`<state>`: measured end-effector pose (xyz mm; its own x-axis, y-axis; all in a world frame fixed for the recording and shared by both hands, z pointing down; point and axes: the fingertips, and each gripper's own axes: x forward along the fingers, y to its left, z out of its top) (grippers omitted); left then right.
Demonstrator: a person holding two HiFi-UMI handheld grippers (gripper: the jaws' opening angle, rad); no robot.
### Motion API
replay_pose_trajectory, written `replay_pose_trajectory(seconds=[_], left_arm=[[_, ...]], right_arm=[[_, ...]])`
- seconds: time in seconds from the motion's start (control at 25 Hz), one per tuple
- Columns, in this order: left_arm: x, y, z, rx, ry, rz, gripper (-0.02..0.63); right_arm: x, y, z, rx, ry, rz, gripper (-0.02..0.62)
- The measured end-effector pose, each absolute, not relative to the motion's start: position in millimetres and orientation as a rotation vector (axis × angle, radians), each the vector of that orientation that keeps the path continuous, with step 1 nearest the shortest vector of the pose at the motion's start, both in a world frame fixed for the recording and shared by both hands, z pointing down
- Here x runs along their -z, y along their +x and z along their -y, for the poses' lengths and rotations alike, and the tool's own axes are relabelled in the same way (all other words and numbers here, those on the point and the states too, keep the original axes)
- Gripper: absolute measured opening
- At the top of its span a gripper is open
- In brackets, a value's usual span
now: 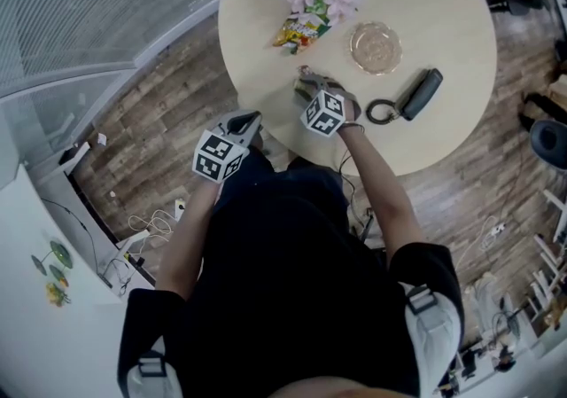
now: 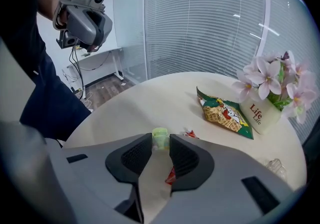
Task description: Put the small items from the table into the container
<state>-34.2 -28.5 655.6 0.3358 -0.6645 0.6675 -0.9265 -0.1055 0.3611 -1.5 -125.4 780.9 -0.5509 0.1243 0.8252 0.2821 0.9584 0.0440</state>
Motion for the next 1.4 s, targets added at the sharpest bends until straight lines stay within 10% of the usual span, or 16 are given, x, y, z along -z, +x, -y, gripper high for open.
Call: replay_pose_trajectory(seconds=[1.4], left_arm=[[-644, 57, 107, -0.518, 2.161, 1.156, 0.003]], right_arm=[[-739, 151, 179, -0.062, 0.294, 2.177, 0.123]])
